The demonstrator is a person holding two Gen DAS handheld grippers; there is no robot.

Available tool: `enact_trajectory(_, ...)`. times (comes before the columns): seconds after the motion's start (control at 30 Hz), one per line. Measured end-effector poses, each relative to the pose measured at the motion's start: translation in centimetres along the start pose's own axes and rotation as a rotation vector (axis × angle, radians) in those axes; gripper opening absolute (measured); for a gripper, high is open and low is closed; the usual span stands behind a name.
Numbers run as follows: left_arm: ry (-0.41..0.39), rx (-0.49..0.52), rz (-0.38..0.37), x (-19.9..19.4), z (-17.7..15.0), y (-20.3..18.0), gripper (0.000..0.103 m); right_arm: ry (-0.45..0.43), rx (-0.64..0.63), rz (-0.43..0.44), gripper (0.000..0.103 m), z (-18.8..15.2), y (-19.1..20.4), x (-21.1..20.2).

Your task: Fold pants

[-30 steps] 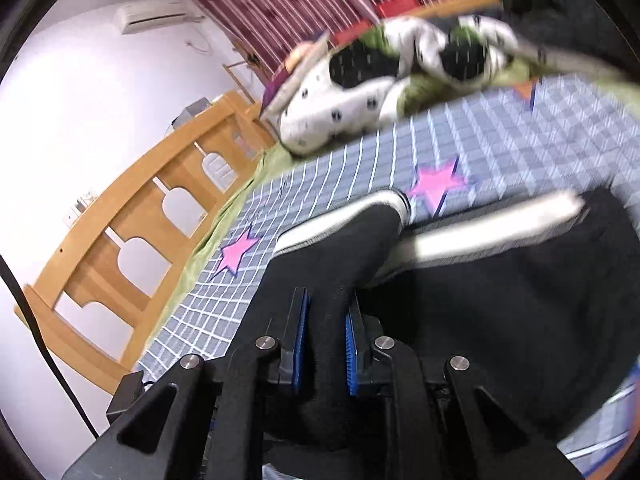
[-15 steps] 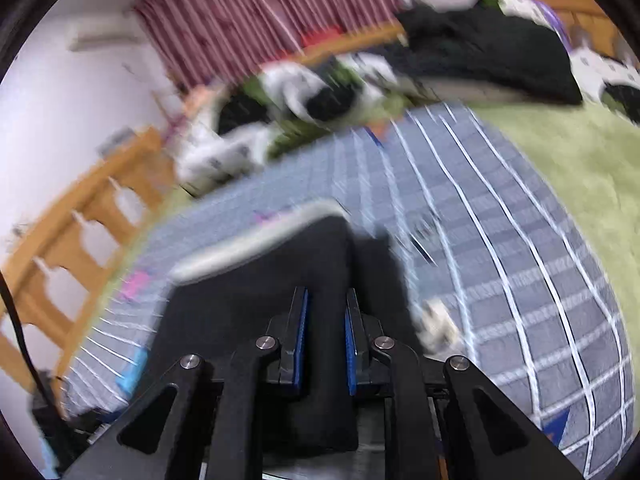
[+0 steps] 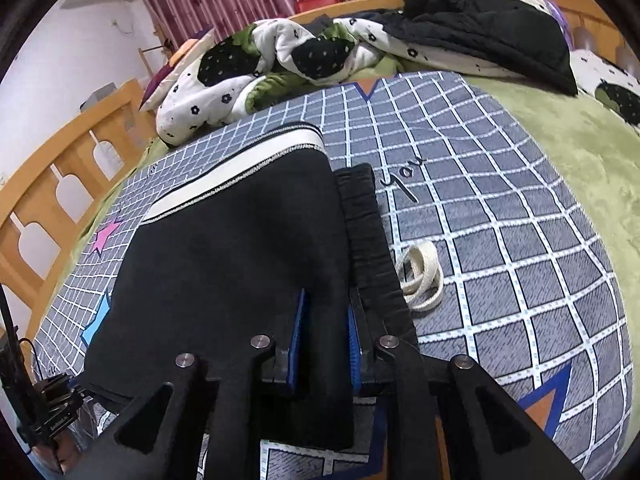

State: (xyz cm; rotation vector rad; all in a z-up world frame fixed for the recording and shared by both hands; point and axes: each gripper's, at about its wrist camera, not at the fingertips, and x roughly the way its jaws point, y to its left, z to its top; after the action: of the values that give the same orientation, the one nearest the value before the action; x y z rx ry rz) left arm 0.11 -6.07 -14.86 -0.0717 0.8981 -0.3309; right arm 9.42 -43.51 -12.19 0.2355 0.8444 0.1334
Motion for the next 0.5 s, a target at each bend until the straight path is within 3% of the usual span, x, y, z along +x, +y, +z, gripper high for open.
enact_trajectory(0.17, -0.019, 0.021, 0.028, -2.9, -1.0, 1.1, 0.044, -0.036, -0.037, -0.021, 0.028, 0.6, 0.3, -2.1)
enact_trajectory(0.2, -0.03, 0.011, 0.029, -3.4, -1.0, 1.5, 0.045, -0.052, -0.046, -0.033, 0.034, 0.8, 0.5, -2.5)
enact_trajectory(0.27, -0.042, -0.028, 0.033, -4.3, -0.1, 2.7, 0.059, -0.084, -0.053, -0.039, 0.045, 1.7, 0.8, -3.0)
enact_trajectory(0.33, -0.056, -0.063, 0.013, -4.6, 1.6, 3.5, 0.061, -0.09, -0.033, -0.035, 0.057, 2.8, 0.9, -2.6)
enact_trajectory(0.5, -0.054, -0.097, -0.03, -2.5, 7.3, 3.9, 0.062, -0.011, -0.016, -0.044, 0.059, 5.7, 1.1, 1.4)
